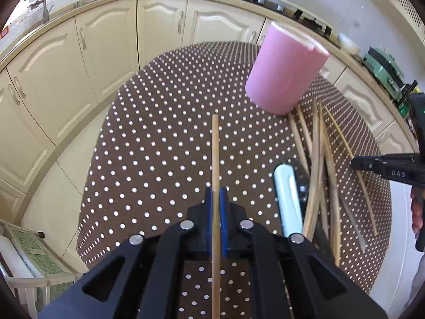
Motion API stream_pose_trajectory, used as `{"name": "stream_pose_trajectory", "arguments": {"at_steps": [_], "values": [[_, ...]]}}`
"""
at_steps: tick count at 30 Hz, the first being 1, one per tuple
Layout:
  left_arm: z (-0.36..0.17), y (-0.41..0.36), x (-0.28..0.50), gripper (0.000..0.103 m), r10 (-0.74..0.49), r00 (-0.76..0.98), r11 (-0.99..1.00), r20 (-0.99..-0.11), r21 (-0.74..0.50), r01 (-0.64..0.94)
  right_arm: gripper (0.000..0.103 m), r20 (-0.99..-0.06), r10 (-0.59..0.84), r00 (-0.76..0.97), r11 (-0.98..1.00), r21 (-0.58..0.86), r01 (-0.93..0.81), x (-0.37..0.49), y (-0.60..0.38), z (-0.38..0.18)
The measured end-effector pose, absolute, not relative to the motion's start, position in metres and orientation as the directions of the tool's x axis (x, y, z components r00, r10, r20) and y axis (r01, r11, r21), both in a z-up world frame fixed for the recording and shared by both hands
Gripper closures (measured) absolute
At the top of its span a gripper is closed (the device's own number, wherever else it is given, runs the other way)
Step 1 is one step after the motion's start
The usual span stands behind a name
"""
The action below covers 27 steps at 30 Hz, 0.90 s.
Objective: Organize utensils
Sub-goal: 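Lift the chopstick with the left tool and carry it over the pink cup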
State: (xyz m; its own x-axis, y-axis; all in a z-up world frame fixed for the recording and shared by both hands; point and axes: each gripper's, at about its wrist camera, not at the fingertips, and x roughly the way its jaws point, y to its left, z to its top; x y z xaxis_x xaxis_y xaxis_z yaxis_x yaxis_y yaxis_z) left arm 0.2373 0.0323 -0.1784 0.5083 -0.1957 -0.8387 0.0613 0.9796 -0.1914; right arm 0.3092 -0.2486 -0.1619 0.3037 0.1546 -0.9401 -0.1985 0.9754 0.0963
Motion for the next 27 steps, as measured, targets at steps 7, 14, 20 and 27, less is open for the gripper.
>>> {"name": "stream_pose_trajectory", "arguments": {"at_steps": [7, 14, 20, 27], "values": [[-0.148, 0.036, 0.224, 0.098, -0.194, 0.599, 0.979, -0.777, -0.196, 0.062, 0.097, -0.907, 0.209, 0.365, 0.967, 0.138, -0.213, 0.282, -0.266, -0.137], [-0.112, 0.036, 0.207, 0.098, -0.207, 0.690, 0.975, -0.694, -0.202, 0.089, 0.097, -0.849, 0.276, 0.451, 0.950, 0.172, -0.259, 0.253, -0.284, -0.104], [-0.085, 0.032, 0.195, 0.098, -0.228, 0.743, 0.970, -0.629, -0.212, 0.118, 0.097, -0.799, 0.323, 0.507, 0.937, 0.194, -0.290, 0.227, -0.303, -0.078], [-0.061, 0.020, 0.188, 0.098, -0.259, 0.801, 0.962, -0.540, -0.217, 0.165, 0.097, -0.737, 0.367, 0.568, 0.924, 0.217, -0.316, 0.208, -0.308, -0.051]]}}
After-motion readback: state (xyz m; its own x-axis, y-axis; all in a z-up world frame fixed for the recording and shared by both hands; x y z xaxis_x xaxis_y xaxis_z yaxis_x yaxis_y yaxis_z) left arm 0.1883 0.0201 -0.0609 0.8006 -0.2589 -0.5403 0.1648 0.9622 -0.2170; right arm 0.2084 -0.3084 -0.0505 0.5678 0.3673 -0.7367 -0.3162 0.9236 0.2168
